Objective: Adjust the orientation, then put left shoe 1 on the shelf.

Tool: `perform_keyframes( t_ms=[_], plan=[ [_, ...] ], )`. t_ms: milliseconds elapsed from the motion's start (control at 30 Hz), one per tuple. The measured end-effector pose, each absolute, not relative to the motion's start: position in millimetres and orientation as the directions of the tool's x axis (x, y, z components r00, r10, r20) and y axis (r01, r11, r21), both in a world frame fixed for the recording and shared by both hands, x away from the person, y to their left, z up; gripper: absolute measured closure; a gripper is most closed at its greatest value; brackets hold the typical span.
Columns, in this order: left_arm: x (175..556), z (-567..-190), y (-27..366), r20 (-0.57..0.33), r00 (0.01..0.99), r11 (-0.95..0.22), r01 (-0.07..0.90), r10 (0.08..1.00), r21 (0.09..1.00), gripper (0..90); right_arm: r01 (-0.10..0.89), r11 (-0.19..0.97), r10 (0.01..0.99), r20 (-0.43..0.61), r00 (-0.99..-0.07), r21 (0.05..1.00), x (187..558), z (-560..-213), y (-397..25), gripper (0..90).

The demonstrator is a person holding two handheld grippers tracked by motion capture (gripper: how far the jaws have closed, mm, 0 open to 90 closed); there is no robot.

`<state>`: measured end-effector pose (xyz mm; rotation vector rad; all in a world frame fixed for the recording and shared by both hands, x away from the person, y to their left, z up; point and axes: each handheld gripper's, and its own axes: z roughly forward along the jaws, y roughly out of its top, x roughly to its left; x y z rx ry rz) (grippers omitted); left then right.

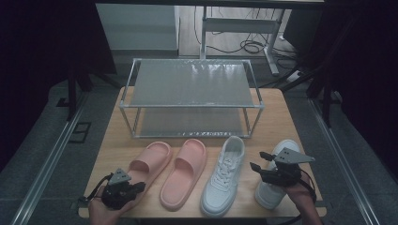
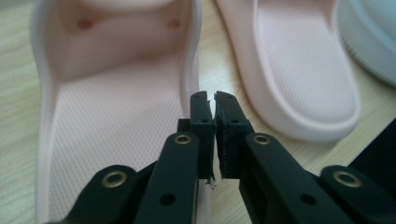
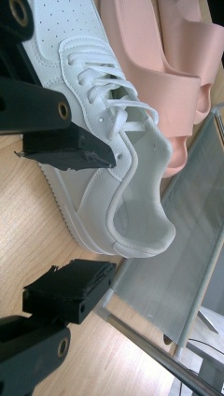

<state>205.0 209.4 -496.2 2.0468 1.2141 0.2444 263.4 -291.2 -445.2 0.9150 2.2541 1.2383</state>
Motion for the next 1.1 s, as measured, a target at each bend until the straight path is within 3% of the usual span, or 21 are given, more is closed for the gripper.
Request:
perform_keyframes(
  t_ms=[167,333,467,1100],
  plan=[
    [211,-489,213,-0.188,0.521,-0.269,0.677,0.832,0.686,80.7,0.351,0.392,0.711,-0.038,-0.702,0.850,264,-446,-290,43.2],
    [221,-487,207,-0.204,0.511,-0.248,0.681,0.835,0.690,64.1,0.349,0.394,0.710,-0.039,-0.704,0.850,264,-447,-290,43.1],
    [229,-490,201,-0.222,0.513,-0.244,0.689,0.829,0.682,62.5,0.356,0.390,0.714,-0.035,-0.699,0.849,264,-447,-291,43.1],
    [257,-500,179,-0.131,0.539,-0.324,0.663,0.832,0.675,84.1,0.351,0.396,0.708,-0.039,-0.705,0.848,264,-447,-290,43.1]
  ],
)
